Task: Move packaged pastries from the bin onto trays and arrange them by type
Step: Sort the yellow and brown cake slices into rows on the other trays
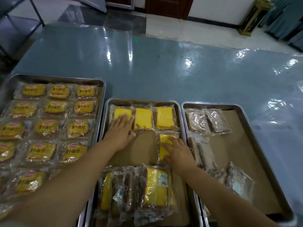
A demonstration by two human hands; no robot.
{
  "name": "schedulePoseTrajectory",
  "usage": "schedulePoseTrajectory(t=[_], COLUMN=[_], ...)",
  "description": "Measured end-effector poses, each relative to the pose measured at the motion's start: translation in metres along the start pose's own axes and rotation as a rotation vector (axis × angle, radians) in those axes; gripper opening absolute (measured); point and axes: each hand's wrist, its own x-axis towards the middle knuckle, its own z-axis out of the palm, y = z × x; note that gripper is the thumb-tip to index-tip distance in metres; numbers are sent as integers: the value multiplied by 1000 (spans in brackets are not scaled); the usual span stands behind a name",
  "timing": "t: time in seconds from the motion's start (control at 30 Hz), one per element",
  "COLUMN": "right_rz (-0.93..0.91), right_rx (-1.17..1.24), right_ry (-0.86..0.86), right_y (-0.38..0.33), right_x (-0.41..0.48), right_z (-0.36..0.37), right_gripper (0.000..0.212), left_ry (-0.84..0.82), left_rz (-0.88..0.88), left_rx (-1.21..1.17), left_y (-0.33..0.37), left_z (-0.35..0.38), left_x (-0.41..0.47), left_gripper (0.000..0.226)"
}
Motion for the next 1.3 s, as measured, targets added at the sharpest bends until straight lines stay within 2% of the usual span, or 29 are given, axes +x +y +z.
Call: schedulePoseTrajectory(t=[0.3,0.4,0.47,0.53,0.6,0.67,0.77,0.87,0.97,1.1,1.17,1.3], right_rz=[-38,-49,-110,-151,-151,-121,3,62,95,144,156,145], right_rx=[-35,3,64,216,348,447,684,946,1106,1176,1176,1198], right_ry=[-53,14,62,7,-114,-214,-267,-290,-202,81,178,337], right_y=[10,8,4,-4,-9,-11,-14,-12,-5,-9,-19,-43], right_x=[-1,-2,-4,-10,-16,-19,-18,-14,-6,9,16,21], right_z=[-1,-2,-2,-2,-1,0,-3,-18,-47,-69,-69,-56], right_gripper=[49,45,36,27,25,22,7,12,11,10,10,18], left_ry=[-46,5,52,91,110,67,-122,-285,-315,-323,-247,72], left_rz=[45,72,118,155,164,161,93,-18,-83,-55,-94,-325], left_rx=[64,53,101,93,-27,-264,-649,-868,-1012,-887,-992,-1203], left_y=[1,5,11,16,23,32,45,46,42,36,33,27], left_z=[1,-4,-4,-2,2,8,14,13,11,18,20,19], left_x=[2,-5,-15,-27,-41,-54,-70,-77,-83,-85,-87,-87], left_gripper=[71,70,70,70,66,54,29,23,30,22,20,25])
